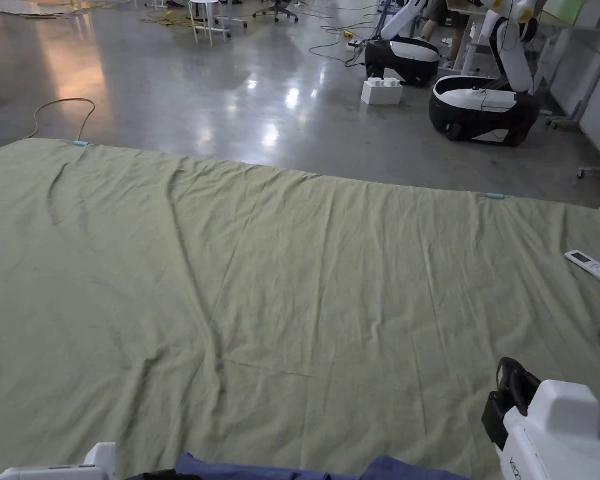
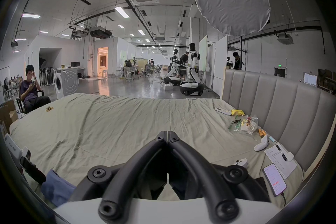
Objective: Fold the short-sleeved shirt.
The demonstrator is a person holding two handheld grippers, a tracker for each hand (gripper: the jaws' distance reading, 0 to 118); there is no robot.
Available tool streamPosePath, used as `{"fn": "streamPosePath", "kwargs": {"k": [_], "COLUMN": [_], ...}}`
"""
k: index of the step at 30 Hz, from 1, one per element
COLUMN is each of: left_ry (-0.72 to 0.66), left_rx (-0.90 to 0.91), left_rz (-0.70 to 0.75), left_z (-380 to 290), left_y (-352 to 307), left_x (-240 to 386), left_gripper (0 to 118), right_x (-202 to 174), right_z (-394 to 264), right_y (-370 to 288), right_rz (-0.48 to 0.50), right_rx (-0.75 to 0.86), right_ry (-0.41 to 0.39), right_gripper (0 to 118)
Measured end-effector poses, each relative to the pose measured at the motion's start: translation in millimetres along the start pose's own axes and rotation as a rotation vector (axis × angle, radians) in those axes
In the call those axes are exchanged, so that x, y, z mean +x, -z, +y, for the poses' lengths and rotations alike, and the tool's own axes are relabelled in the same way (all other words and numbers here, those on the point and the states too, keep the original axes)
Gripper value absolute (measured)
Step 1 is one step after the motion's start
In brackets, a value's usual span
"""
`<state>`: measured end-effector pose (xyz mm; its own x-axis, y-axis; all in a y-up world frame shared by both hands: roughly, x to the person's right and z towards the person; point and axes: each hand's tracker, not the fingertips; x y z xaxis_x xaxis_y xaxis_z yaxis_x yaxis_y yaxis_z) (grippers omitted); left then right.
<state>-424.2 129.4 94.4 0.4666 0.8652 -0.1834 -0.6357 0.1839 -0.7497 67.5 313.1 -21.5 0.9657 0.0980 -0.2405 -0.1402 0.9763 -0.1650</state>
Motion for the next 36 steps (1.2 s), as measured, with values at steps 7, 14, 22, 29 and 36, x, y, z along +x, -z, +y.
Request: {"fn": "streamPosePath", "kwargs": {"k": [7, 14, 22, 29, 36], "left_ry": [0.061, 0.057, 0.146, 0.222, 0.270], "left_rx": [-0.012, -0.025, -0.024, 0.055, 0.086], "left_rz": [0.011, 0.068, 0.050, 0.190, 0.457], "left_z": [-6.4, -1.3, -7.9, 28.4, 32.7], "left_y": [27.5, 29.7, 14.6, -64.5, -117.0], "left_x": [7.6, 8.3, 29.6, 35.7, 87.4], "left_gripper": [81, 22, 14, 14, 14], "right_x": [-3.2, -7.0, -12.8, -17.5, -20.9], "right_z": [-0.4, 3.1, 9.1, 10.8, 8.9], "right_y": [-1.9, -2.0, -1.1, 0.9, 4.5], "right_rz": [-0.003, -0.002, 0.011, 0.029, 0.044], "right_rx": [-0.009, -0.008, 0.006, 0.010, 0.010], "right_ry": [-0.004, -0.010, -0.007, -0.012, -0.008], "right_gripper": [0, 0, 0, 0, 0]}}
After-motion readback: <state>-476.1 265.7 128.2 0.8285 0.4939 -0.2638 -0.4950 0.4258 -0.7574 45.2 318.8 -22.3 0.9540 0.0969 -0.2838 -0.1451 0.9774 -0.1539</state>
